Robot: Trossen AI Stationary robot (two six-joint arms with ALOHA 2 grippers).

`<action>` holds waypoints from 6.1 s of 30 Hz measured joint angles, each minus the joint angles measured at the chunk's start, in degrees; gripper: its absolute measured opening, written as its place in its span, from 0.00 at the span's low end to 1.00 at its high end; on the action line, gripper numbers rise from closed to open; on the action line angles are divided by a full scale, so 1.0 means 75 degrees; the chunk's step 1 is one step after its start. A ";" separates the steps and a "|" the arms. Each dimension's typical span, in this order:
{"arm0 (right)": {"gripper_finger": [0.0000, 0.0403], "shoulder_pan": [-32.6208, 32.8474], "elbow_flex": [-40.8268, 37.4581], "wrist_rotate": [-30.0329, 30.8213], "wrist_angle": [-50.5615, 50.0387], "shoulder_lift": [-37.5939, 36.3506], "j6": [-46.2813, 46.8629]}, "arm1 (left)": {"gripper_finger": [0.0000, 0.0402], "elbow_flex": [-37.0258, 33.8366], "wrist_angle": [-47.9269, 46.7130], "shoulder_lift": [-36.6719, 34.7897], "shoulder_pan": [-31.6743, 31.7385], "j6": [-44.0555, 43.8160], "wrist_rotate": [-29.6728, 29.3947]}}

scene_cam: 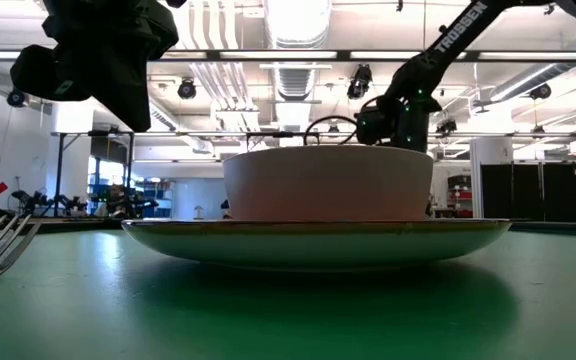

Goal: Set table place
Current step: Put the silver spoon into the gray bowl

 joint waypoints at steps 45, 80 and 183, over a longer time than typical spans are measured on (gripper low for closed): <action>0.44 0.1150 -0.0175 0.1090 0.1498 0.0444 -0.0402 | 0.00 -0.0003 0.0123 0.0000 0.0009 -0.0015 -0.0006; 0.03 0.1103 0.0024 -0.4246 0.0640 -0.1182 0.3171 | 0.00 -0.0041 0.0120 0.0000 0.0015 -0.0012 -0.0017; 0.03 0.3712 0.0495 -0.2448 1.2439 -0.1602 1.0702 | 0.44 -0.1929 1.4528 -0.0219 0.2789 0.5656 0.1748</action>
